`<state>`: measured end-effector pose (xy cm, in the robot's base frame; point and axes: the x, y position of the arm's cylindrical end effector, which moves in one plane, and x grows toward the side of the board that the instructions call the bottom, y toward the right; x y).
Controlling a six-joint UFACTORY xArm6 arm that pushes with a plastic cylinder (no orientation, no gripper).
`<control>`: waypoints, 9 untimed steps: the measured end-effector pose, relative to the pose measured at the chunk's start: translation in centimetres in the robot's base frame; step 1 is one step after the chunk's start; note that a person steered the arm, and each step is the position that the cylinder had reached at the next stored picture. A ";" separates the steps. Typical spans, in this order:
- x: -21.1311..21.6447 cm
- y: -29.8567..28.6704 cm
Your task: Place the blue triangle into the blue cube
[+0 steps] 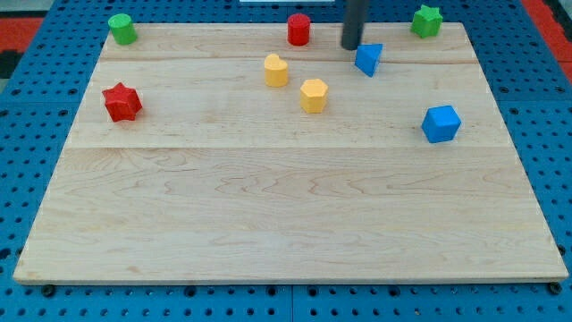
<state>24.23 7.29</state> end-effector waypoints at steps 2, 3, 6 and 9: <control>2.7 -1.1; 5.2 1.4; 7.7 3.1; 5.4 6.0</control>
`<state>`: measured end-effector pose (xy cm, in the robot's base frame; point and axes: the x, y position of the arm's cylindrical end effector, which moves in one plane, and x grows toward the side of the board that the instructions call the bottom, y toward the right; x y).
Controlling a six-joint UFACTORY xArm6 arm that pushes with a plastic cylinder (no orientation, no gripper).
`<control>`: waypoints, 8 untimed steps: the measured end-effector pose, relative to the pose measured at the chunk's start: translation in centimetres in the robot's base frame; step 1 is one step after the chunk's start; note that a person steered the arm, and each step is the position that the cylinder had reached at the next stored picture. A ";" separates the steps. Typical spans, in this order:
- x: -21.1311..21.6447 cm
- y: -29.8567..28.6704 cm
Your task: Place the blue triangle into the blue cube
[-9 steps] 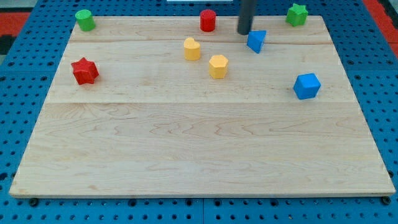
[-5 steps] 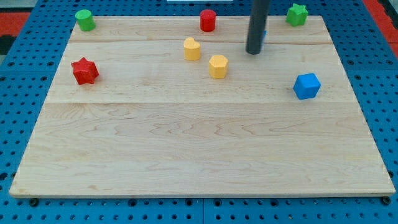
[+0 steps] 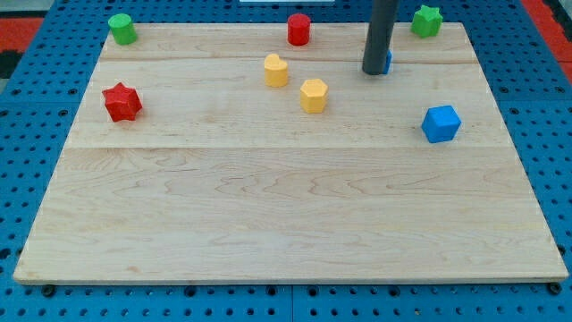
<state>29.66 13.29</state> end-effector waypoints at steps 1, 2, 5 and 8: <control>-0.9 1.9; -1.0 2.6; -1.8 1.5; -3.1 5.1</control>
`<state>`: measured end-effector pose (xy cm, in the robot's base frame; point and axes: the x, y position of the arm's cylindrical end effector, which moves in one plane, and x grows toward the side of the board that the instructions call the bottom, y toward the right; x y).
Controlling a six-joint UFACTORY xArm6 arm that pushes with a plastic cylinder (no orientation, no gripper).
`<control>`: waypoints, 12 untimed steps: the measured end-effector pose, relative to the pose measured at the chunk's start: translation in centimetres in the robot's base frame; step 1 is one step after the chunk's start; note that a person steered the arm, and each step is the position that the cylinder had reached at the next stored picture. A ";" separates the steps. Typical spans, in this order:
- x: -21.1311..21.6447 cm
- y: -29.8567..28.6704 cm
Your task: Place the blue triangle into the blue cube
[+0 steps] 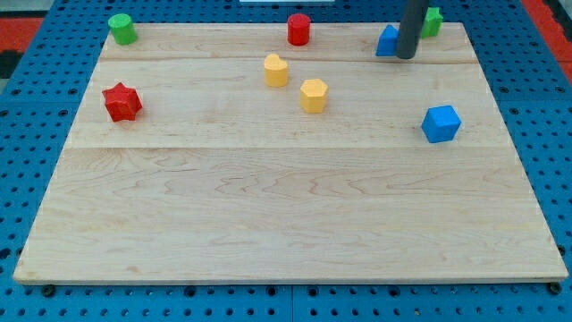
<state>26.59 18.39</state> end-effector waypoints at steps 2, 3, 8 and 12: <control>0.0 5.0; 0.4 3.3; -4.7 -9.0; -1.2 1.0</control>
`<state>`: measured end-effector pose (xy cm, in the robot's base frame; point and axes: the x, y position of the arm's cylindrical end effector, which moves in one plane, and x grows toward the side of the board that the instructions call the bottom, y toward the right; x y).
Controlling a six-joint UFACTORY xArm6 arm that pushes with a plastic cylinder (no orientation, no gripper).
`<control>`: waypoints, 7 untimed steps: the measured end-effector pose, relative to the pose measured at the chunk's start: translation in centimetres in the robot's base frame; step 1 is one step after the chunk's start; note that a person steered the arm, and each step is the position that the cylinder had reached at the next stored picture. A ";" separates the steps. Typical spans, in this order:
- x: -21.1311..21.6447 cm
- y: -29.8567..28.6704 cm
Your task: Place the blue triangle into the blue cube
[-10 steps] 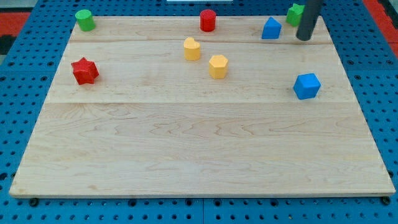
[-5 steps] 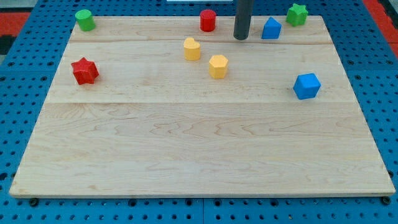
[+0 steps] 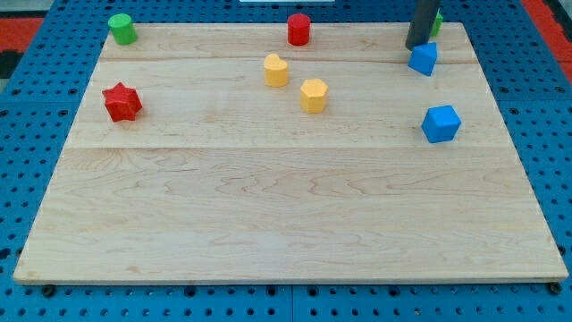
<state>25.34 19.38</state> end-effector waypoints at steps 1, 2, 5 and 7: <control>0.9 -0.2; 1.0 2.5; 4.2 2.7; 8.2 2.7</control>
